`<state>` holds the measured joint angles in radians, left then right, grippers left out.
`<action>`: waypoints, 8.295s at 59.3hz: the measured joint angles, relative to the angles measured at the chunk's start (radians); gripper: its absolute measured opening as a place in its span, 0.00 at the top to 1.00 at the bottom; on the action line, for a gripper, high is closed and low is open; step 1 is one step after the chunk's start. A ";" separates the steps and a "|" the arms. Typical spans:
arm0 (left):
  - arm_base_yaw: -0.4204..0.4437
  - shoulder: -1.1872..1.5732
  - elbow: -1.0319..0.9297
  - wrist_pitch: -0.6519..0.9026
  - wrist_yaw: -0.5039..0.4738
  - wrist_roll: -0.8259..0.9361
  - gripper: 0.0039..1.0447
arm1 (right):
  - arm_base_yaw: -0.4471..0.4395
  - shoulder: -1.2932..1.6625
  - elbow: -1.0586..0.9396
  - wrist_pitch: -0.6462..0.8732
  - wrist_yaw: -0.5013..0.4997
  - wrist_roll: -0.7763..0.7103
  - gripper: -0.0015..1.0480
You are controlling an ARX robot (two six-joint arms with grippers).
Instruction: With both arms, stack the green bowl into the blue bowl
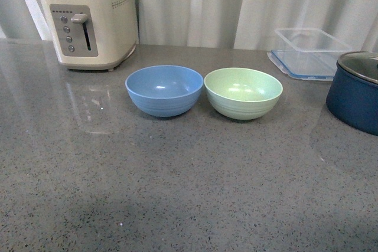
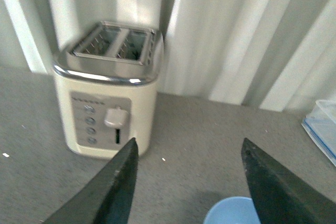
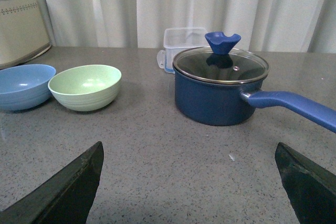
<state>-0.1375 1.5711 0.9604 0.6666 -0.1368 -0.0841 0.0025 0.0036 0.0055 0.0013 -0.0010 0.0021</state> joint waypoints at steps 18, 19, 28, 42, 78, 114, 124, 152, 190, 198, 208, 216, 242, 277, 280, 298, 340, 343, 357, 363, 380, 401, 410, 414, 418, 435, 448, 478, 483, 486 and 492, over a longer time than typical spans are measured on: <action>0.047 -0.203 -0.449 0.186 0.053 0.069 0.97 | 0.000 0.000 0.000 0.000 0.000 0.000 0.10; 0.050 -0.218 -0.465 0.192 0.055 0.071 0.97 | 0.000 0.000 0.000 0.000 0.000 0.000 0.10; 0.069 -0.307 -0.586 0.216 0.069 0.076 0.97 | 0.000 0.000 0.000 0.000 0.000 0.000 0.10; 0.134 -0.461 -0.736 0.214 0.131 0.076 0.97 | 0.000 0.000 0.000 0.000 0.000 0.000 0.10; 0.136 -0.792 -0.938 0.076 0.134 0.077 0.97 | 0.000 0.000 0.000 0.000 0.000 0.000 0.10; 0.136 -1.199 -0.939 -0.293 0.135 0.077 0.97 | 0.000 0.000 0.000 0.000 0.000 0.000 0.10; 0.136 -1.265 -0.939 -0.357 0.135 0.076 0.97 | 0.000 0.000 0.000 0.000 0.000 0.000 0.10; 0.136 -1.403 -0.939 -0.495 0.135 0.077 0.97 | 0.000 0.000 0.000 0.000 0.000 0.000 0.10; 0.136 -1.568 -0.939 -0.666 0.134 0.076 0.35 | -0.051 0.237 0.164 -0.172 -0.240 -0.001 0.10; 0.136 -1.568 -0.939 -0.666 0.134 0.076 0.11 | 0.048 0.435 0.308 -0.005 -0.213 -0.066 0.10; 0.136 -1.568 -0.939 -0.666 0.134 0.079 0.06 | 0.173 0.763 0.494 0.084 -0.130 -0.132 0.10; 0.135 -1.568 -0.939 -0.666 0.134 0.079 0.06 | 0.232 1.043 0.666 0.088 -0.083 -0.127 0.10; 0.135 -1.568 -0.939 -0.666 0.134 0.079 0.06 | 0.256 1.670 1.163 -0.162 0.006 0.080 0.10; 0.136 -1.568 -0.939 -0.666 0.134 0.079 0.06 | 0.265 2.006 1.478 -0.290 0.175 0.233 0.45; 0.135 -1.568 -0.939 -0.666 0.134 0.079 0.06 | 0.265 2.011 1.483 -0.294 0.176 0.239 0.52; 0.135 -1.568 -0.939 -0.666 0.134 0.079 0.06 | 0.259 2.053 1.521 -0.313 0.201 0.246 0.92; 0.136 -1.568 -0.939 -0.666 0.134 0.079 0.06 | 0.230 1.944 1.649 -0.353 0.165 0.230 0.99; 0.136 -1.568 -0.939 -0.666 0.134 0.079 0.06 | 0.245 1.925 1.679 -0.363 0.156 0.230 0.99; 0.136 -1.568 -0.939 -0.666 0.134 0.079 0.06 | 0.394 1.939 1.785 -0.397 0.127 0.230 0.99; 0.136 -1.568 -0.939 -0.666 0.134 0.079 0.06 | 0.458 1.968 1.808 -0.398 0.128 0.229 0.99; 0.136 -1.568 -0.939 -0.666 0.134 0.079 0.06 | 0.529 2.078 1.866 -0.405 0.156 0.216 0.99; 0.136 -1.568 -0.939 -0.666 0.134 0.079 0.06 | 0.498 2.183 1.897 -0.394 0.204 0.217 0.99; 0.135 -1.568 -0.939 -0.666 0.134 0.079 0.06 | 0.482 2.197 1.897 -0.393 0.220 0.217 0.99; 0.136 -1.568 -0.939 -0.666 0.134 0.079 0.06 | 0.476 2.198 1.896 -0.386 0.224 0.215 0.99; 0.135 -1.568 -0.939 -0.666 0.134 0.079 0.06 | 0.472 2.198 1.885 -0.375 0.220 0.214 0.92; 0.135 -1.568 -0.939 -0.666 0.134 0.079 0.06 | 0.452 2.078 1.752 -0.314 0.104 0.247 0.36; 0.136 -1.568 -0.939 -0.666 0.134 0.079 0.06 | 0.399 1.798 1.485 -0.047 -0.010 0.325 0.08; 0.136 -1.568 -0.939 -0.666 0.137 0.079 0.06 | 0.258 1.345 0.634 0.713 0.251 0.016 0.70; 0.136 -1.568 -0.939 -0.666 0.137 0.079 0.06 | 0.224 1.284 0.542 0.744 0.230 0.009 0.84; 0.136 -1.568 -0.939 -0.666 0.137 0.079 0.06 | 0.206 1.249 0.490 0.760 0.214 0.007 0.92; 0.136 -1.568 -0.939 -0.666 0.136 0.079 0.06 | 0.182 1.189 0.398 0.778 0.178 0.000 0.99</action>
<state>-0.0017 0.0029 0.0212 0.0006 -0.0006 -0.0051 0.1848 1.1923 0.4038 0.7792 0.1772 0.0025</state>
